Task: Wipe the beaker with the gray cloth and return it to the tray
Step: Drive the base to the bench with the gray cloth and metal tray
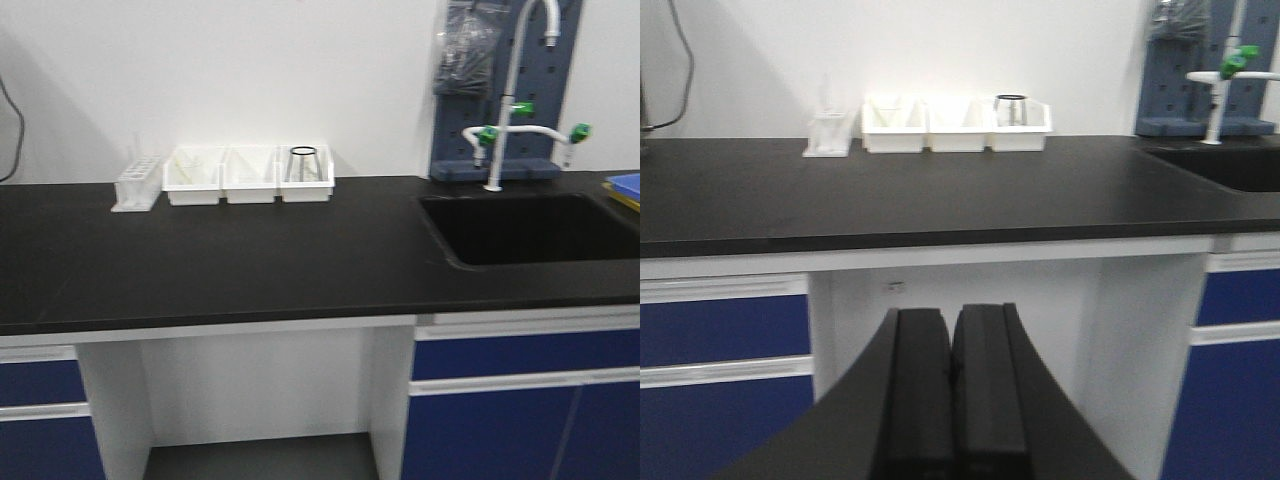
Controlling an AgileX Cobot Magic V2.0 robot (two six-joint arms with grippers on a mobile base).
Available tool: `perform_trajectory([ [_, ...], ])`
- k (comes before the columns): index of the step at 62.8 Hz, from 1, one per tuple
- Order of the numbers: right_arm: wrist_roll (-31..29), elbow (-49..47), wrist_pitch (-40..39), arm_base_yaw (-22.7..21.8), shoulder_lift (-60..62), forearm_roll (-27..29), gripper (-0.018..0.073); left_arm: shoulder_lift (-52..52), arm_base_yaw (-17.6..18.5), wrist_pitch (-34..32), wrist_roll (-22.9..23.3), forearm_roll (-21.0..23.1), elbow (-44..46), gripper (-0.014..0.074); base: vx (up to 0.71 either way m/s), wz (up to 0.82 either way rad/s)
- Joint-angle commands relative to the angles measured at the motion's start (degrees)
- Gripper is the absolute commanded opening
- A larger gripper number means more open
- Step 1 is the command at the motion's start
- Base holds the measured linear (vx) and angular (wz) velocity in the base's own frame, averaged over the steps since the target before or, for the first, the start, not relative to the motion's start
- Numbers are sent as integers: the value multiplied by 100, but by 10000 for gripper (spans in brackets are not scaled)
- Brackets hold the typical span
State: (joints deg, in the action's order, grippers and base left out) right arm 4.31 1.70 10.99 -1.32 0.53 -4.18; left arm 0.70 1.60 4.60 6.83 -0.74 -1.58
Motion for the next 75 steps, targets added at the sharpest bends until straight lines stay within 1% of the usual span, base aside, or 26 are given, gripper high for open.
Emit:
perform_trajectory([
  [1,-31,30,-468,-10,50,-78,-8,84,1,-460,2,32,-173,-6,-32,-36],
  [17,-31,30,-468,-10,50,-78,-8,84,1,-460,2,32,-173,-6,-26,-51],
  [40,-31,30,-468,-10,50,-78,-8,84,1,-460,2,32,-173,-6,-17,-76],
  [75,-31,30,-468,-10,50,-78,-8,84,1,-460,2,32,-173,-6,-5,-70],
])
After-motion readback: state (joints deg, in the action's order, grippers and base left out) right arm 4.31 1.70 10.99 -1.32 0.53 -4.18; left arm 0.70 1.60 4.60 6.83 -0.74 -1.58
